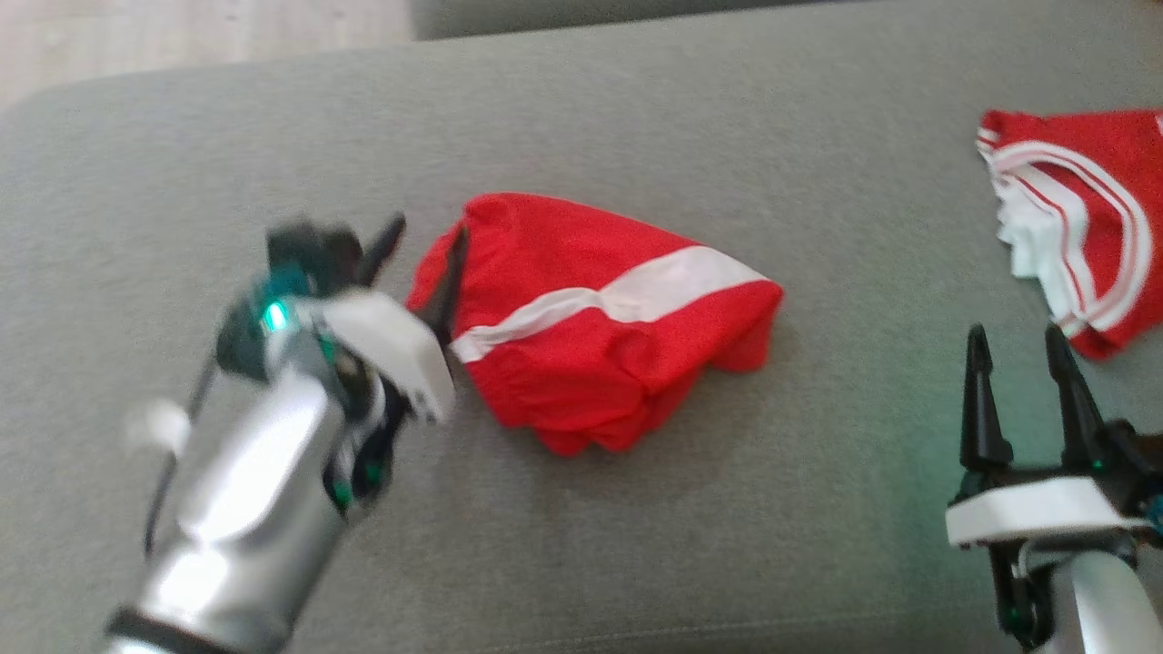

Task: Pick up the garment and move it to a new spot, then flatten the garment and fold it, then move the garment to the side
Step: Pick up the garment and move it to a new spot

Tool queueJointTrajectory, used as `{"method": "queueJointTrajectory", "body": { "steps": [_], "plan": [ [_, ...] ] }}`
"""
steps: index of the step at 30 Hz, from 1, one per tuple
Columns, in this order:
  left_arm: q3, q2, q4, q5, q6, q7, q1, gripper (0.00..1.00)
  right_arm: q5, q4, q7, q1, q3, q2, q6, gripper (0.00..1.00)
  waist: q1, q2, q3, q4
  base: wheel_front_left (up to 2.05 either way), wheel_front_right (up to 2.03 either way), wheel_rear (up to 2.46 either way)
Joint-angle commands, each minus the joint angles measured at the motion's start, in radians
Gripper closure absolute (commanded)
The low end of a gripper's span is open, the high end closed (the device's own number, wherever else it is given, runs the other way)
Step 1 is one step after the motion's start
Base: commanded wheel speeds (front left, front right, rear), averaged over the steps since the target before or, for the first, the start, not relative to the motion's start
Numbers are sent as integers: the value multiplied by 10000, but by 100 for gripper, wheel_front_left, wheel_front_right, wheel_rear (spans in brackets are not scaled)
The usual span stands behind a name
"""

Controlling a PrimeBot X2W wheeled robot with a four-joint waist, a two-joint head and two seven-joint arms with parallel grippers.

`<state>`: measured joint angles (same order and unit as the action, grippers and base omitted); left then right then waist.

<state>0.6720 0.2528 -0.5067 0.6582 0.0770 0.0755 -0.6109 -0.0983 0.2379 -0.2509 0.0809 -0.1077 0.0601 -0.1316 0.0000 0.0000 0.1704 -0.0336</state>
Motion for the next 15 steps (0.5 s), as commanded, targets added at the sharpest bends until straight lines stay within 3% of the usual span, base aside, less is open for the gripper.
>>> {"method": "queueJointTrajectory", "body": {
  "steps": [1,10,15],
  "plan": [
    [-237,232,503,-153,185,288,121,0,104,-367,-108,-73,107,108,9,0,0,0,-315,469,0,0,0],
    [-409,150,2085,-593,1550,1741,2784,0,253,-532,-108,-624,-299,31,9,0,0,0,-743,1357,0,0,0],
    [-1490,-25,3208,-1268,1892,1857,4120,0,356,-488,-108,-941,-320,-22,9,0,0,0,-950,1711,0,0,0]
  ]
}}
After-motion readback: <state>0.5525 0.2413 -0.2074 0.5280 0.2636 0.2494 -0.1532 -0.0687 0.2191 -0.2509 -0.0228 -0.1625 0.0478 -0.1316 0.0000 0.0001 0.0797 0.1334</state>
